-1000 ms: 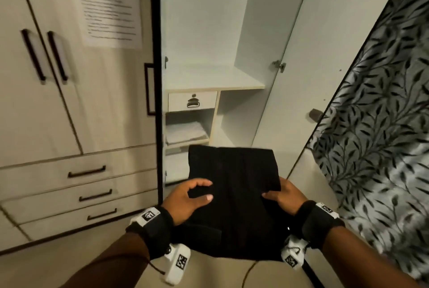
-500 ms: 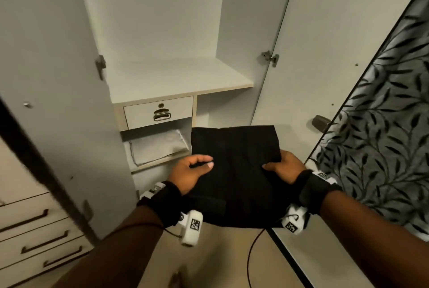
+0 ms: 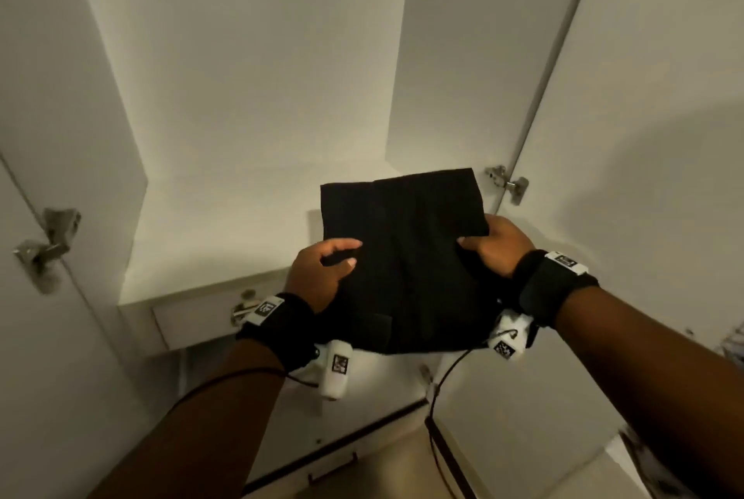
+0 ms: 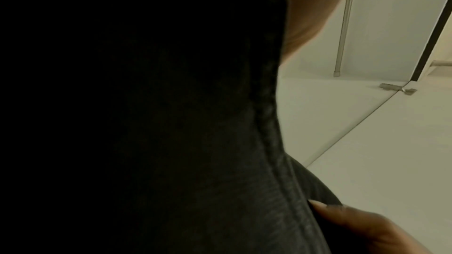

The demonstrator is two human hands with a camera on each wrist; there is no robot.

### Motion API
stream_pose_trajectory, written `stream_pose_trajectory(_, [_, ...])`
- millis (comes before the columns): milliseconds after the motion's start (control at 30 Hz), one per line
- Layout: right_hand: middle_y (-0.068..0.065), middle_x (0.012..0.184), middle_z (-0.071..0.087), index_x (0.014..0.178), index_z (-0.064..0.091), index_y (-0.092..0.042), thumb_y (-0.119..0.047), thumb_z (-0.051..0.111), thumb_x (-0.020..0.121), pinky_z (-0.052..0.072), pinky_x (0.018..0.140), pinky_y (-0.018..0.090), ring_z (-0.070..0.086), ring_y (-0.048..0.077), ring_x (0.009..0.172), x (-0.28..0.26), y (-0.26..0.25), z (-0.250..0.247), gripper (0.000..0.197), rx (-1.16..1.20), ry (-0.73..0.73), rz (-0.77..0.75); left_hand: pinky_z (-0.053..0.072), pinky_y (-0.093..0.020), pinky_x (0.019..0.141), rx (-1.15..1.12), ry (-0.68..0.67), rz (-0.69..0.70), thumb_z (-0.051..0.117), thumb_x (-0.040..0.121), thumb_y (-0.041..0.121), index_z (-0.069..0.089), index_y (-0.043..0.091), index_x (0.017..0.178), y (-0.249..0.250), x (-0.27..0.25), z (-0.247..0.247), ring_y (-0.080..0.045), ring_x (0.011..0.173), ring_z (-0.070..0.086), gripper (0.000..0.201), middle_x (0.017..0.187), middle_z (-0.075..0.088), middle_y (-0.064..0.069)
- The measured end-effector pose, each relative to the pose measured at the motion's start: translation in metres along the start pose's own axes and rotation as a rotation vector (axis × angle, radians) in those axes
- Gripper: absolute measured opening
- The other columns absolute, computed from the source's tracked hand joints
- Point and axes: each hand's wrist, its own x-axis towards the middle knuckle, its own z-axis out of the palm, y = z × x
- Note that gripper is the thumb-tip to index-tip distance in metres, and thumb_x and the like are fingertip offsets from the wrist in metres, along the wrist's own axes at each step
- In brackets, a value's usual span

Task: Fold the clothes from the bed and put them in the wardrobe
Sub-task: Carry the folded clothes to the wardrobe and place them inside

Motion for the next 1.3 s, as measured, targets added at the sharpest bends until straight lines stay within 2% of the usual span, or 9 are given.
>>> stream_pose_trajectory(200, [0.004, 0.122, 0.07, 0.127, 0.066, -0.021, -0.017, 0.064, 0.093, 0.046, 0.103, 0.037, 0.064, 0.026, 0.112, 0.174, -0.031, -0.014, 0.034, 0.0, 0.02, -0.174, 0.043, -0.005, 0.088, 0.091, 0.186, 0.048, 0.064, 0.094, -0.001, 0.07, 0.022, 0.111, 0.007, 0.131, -0.008, 0.019, 0.09, 0.06, 0.029, 0.104, 0.067, 0.014])
stream_pose_trajectory(367, [0.015, 0.137, 0.061, 0.143, 0.049, -0.014, -0.03, 0.065, 0.095, 0.044, 0.097, 0.032, 0.059, 0.035, 0.123, 0.279, 0.014, 0.026, 0.053, -0.236, -0.076, -0.095, 0.036, -0.022, 0.103, 0.467, 0.07, -0.355, 0.068, 0.097, 0.027, 0.059, 0.018, 0.139, -0.04, 0.197, 0.007, -0.025, 0.13, 0.054, 0.045, 0.141, 0.059, -0.007])
stream_pose_trajectory(433, [0.017, 0.143, 0.054, 0.151, 0.036, -0.015, -0.038, 0.069, 0.091, 0.045, 0.104, 0.038, 0.055, 0.036, 0.128, 0.294, 0.047, 0.049, 0.072, -0.322, -0.188, -0.008, 0.035, -0.031, 0.111, 0.638, -0.054, -0.515, 0.066, 0.095, 0.046, 0.046, 0.021, 0.151, -0.061, 0.2, 0.02, -0.027, 0.137, 0.048, 0.064, 0.152, 0.048, -0.009])
stream_pose_trajectory(500, [0.017, 0.155, 0.039, 0.158, 0.022, -0.018, -0.046, 0.065, 0.093, 0.039, 0.112, 0.042, 0.045, 0.036, 0.138, 0.293, 0.073, 0.068, 0.083, -0.364, -0.246, 0.032, 0.036, -0.034, 0.112, 0.666, -0.025, -0.523, 0.066, 0.091, 0.055, 0.043, 0.025, 0.152, -0.069, 0.195, 0.028, -0.027, 0.139, 0.045, 0.072, 0.157, 0.04, -0.009])
stream_pose_trajectory(633, [0.002, 0.165, 0.013, 0.152, 0.029, -0.04, -0.078, 0.046, 0.087, 0.017, 0.12, 0.056, 0.019, 0.026, 0.151, 0.249, 0.106, 0.084, 0.078, -0.437, -0.005, -0.191, 0.031, -0.038, 0.118, 0.626, 0.05, -0.455, 0.073, 0.074, 0.072, 0.037, 0.037, 0.152, -0.066, 0.17, 0.032, -0.027, 0.15, 0.027, 0.093, 0.169, -0.007, 0.004])
stream_pose_trajectory(767, [-0.011, 0.157, 0.033, 0.143, 0.043, -0.046, -0.088, 0.046, 0.076, 0.008, 0.12, 0.054, 0.03, 0.013, 0.145, 0.224, 0.123, 0.091, 0.08, -0.492, -0.103, -0.418, 0.034, -0.045, 0.119, 0.903, -0.216, -0.33, 0.065, 0.055, 0.092, 0.027, 0.051, 0.151, -0.075, 0.166, 0.033, -0.029, 0.147, 0.03, 0.111, 0.167, 0.009, 0.005])
stream_pose_trajectory(967, [-0.013, 0.157, 0.035, 0.148, 0.036, -0.049, -0.083, 0.041, 0.084, 0.004, 0.12, 0.056, 0.029, 0.014, 0.147, 0.282, 0.108, 0.083, 0.072, -0.667, -0.136, -0.307, 0.041, -0.045, 0.114, 1.115, -0.415, -0.284, 0.055, 0.089, 0.07, 0.011, 0.053, 0.155, -0.09, 0.226, 0.03, -0.032, 0.141, 0.043, 0.081, 0.169, 0.008, 0.005])
stream_pose_trajectory(1133, [0.001, 0.155, 0.037, 0.156, 0.023, -0.046, -0.067, 0.047, 0.094, 0.033, 0.107, 0.053, 0.038, 0.028, 0.139, 0.334, 0.093, 0.09, 0.069, -0.794, -0.083, -0.114, 0.048, -0.047, 0.106, 1.251, -0.42, -0.33, 0.051, 0.095, 0.065, 0.002, 0.051, 0.156, -0.1, 0.29, 0.05, -0.037, 0.138, 0.043, 0.08, 0.169, 0.005, 0.002])
stream_pose_trajectory(1300, [0.006, 0.153, 0.042, 0.159, 0.016, -0.039, -0.051, 0.058, 0.096, 0.038, 0.11, 0.058, 0.045, 0.031, 0.137, 0.37, 0.09, 0.099, 0.077, -0.659, -0.176, -0.051, 0.047, -0.049, 0.105, 1.307, -0.462, -0.33, 0.052, 0.096, 0.062, 0.004, 0.048, 0.158, -0.11, 0.34, 0.046, -0.04, 0.138, 0.044, 0.08, 0.17, 0.005, -0.001])
